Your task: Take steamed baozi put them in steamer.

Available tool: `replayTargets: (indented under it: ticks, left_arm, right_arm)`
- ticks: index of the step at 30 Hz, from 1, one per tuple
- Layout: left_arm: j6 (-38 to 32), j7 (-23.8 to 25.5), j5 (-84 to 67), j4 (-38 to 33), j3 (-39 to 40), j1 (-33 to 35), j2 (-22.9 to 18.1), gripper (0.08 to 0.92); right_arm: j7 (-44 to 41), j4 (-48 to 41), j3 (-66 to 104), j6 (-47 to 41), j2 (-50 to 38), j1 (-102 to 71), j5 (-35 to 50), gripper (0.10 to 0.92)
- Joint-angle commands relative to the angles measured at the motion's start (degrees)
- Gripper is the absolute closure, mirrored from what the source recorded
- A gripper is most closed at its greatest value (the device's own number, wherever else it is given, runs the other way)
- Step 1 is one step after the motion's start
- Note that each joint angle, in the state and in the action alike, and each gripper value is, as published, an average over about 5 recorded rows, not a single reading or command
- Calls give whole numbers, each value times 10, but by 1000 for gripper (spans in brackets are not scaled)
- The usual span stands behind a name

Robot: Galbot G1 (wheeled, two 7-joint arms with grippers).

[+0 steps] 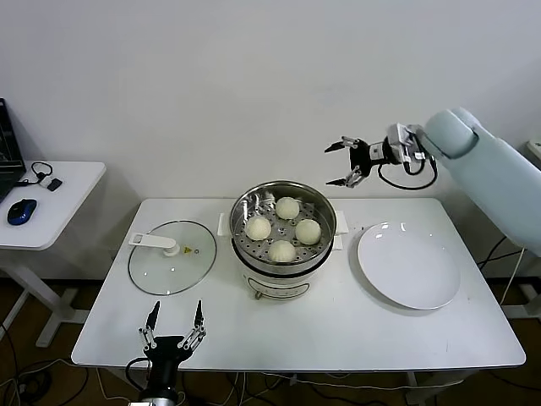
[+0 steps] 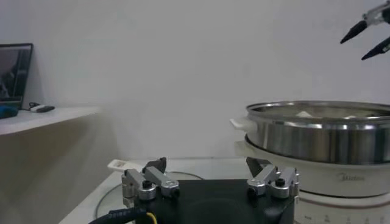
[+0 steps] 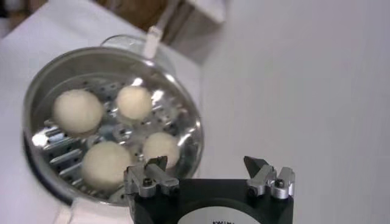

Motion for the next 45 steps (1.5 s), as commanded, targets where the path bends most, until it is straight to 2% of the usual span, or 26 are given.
replayTargets:
  ticks: [1,10,20,28,45]
  left_arm:
    - [-1,0,5,-2,3,2,-2,177]
    - [-6,-3,12,-4,9,7,-5,177]
    - [-12,-11,13,-8,10,7,-6,177]
    - [-15,-14,25,-7,12,7,-9,177]
    - [-17,-14,31,-6,11,9,-13,177]
  right_arm:
    - [231,191,384,17,-37,-410,26,203]
    - [355,268,597,67,106,-685,45,203]
    - [417,310,632,162,221,-882,80,203]
    - [421,315,624,204,248,-965,111,203]
    - [441,324,618,138,246,-988,90,203]
